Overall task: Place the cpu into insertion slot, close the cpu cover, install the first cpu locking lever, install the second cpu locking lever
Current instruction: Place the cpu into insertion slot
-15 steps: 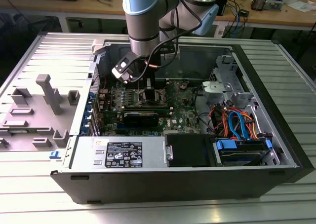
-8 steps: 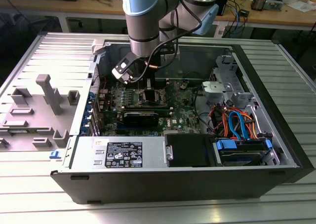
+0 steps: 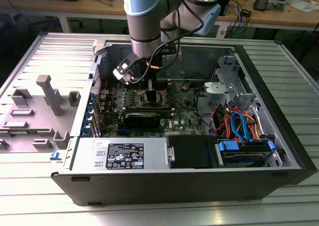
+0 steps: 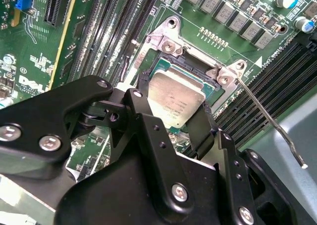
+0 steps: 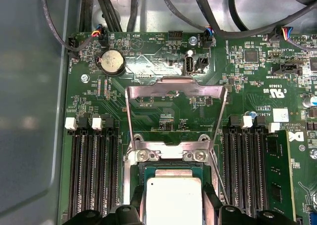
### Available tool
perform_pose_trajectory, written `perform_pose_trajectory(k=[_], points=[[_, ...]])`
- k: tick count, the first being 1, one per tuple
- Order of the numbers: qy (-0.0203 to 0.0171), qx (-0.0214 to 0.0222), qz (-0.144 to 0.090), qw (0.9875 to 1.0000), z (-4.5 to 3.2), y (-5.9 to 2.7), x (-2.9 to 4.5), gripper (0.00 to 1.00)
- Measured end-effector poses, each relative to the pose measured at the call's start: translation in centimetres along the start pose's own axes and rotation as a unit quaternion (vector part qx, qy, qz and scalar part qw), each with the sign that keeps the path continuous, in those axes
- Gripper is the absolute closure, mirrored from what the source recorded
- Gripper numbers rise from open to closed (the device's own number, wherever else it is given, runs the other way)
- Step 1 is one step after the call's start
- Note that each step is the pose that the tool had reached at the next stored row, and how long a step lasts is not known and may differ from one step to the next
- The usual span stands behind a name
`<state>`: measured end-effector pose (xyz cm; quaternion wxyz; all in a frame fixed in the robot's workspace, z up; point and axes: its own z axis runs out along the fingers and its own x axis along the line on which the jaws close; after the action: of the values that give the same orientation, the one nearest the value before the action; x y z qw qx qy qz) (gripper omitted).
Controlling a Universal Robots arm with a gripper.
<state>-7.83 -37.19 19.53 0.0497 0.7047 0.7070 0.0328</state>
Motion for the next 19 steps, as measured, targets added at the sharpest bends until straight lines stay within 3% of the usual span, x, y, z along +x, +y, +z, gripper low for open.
perform_pose_trajectory(k=[4, 11, 15, 19], points=[[0.0002, -0.0001, 0.000, 1.0000, 0.02, 0.01, 0.01, 0.34], [0.0001, 0.0002, 0.000, 1.0000, -0.20, 0.10, 0.00, 0.34], [0.0044, 0.0002, 0.001, 1.0000, -0.11, 0.12, 0.00, 0.34], [0.0046, 0.0002, 0.001, 1.0000, -0.09, 0.12, -0.01, 0.44]])
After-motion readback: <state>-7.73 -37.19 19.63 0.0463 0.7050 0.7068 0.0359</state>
